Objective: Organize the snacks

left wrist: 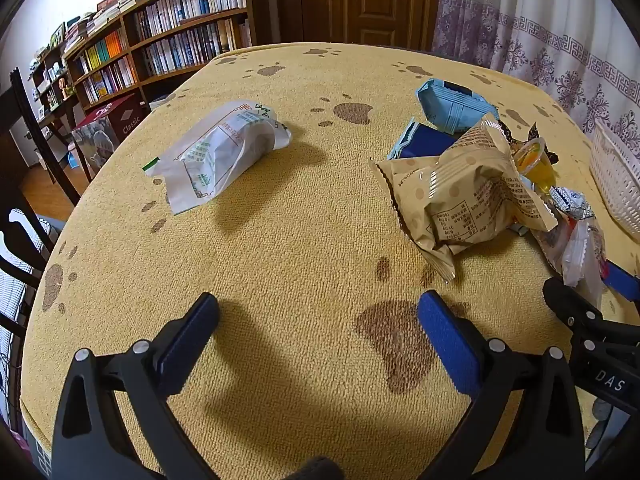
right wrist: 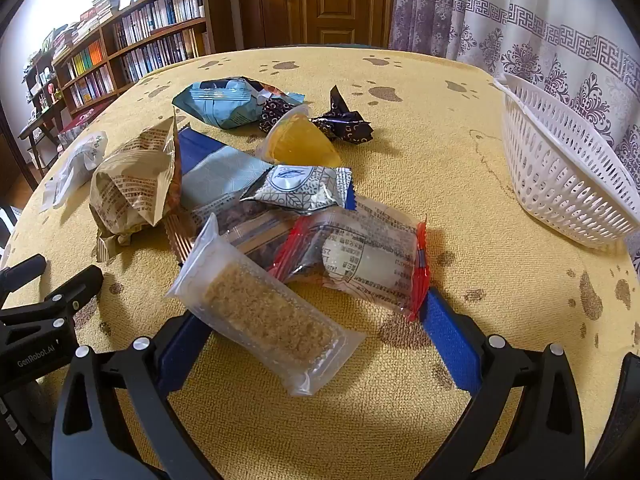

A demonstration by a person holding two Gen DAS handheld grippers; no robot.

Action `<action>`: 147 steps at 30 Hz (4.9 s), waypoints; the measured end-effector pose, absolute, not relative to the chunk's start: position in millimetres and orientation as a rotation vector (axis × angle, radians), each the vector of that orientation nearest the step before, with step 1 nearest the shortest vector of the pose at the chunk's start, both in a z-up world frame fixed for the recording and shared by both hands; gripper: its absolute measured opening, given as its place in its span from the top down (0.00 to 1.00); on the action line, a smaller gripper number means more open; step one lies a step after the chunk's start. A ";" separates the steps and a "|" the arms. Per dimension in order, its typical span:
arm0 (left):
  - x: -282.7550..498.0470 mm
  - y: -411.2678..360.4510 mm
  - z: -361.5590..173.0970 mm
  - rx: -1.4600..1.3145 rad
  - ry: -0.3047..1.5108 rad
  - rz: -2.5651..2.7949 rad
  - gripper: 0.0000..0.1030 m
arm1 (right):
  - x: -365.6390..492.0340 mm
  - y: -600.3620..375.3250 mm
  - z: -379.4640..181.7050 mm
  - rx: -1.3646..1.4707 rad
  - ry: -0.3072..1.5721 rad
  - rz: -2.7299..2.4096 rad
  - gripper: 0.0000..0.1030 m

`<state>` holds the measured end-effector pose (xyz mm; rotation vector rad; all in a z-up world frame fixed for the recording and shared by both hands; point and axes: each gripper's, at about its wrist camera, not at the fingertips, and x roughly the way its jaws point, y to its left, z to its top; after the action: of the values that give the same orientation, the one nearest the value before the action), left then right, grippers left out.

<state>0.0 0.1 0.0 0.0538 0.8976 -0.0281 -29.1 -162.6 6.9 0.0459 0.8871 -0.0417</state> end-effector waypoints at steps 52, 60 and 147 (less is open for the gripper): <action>0.0 0.0 0.0 0.059 0.897 -0.025 0.05 | -29.3 -162.2 7.0 0.045 0.887 -0.042 0.02; 0.0 -1.0 -0.2 0.052 0.899 -0.019 0.05 | -29.6 -162.4 7.1 0.045 0.887 -0.043 0.02; 63.1 -47.5 14.5 -0.108 0.951 -0.228 0.05 | -57.3 -185.0 16.4 0.085 0.837 0.345 0.70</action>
<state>63.1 -47.5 14.5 -0.1083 0.9511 -0.2276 -57.3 -185.0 16.4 0.0855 0.8366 0.3453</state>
